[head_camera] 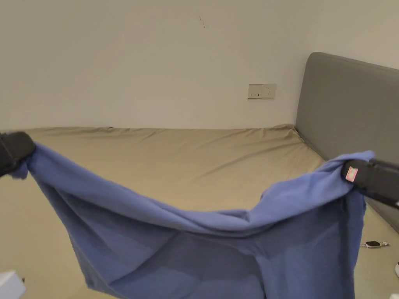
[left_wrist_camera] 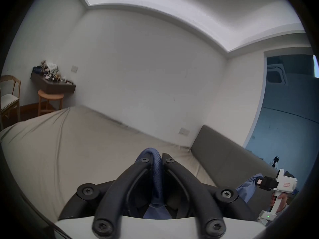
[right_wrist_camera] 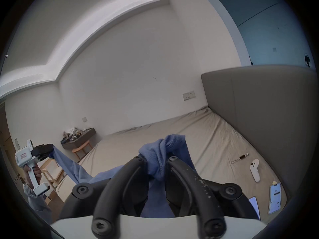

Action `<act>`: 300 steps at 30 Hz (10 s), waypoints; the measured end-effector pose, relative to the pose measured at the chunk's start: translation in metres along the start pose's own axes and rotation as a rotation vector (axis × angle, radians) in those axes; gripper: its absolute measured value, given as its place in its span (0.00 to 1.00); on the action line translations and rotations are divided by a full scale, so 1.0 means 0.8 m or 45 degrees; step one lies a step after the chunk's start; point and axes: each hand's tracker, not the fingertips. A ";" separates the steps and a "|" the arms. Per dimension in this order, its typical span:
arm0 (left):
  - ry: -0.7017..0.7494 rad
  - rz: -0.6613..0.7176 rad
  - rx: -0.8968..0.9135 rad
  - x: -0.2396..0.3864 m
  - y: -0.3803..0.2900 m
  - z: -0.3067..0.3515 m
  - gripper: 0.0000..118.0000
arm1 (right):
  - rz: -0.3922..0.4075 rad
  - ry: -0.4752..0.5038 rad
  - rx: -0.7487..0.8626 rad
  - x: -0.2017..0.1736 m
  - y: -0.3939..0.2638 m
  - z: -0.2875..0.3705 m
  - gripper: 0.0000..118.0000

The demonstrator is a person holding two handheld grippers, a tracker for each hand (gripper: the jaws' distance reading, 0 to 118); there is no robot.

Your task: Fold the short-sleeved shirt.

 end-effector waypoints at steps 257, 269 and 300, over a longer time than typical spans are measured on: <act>0.454 -0.251 -1.151 -0.156 -0.431 -0.028 0.10 | 0.309 -0.323 -0.990 0.023 -0.361 -0.052 0.12; 0.384 -0.270 -0.181 -0.100 -0.306 0.066 0.34 | 0.244 -0.374 -0.081 0.029 -0.265 0.005 0.41; 0.332 -0.083 -1.079 -0.195 -0.423 -0.040 0.06 | 0.269 -0.424 -0.326 0.020 -0.274 0.016 0.64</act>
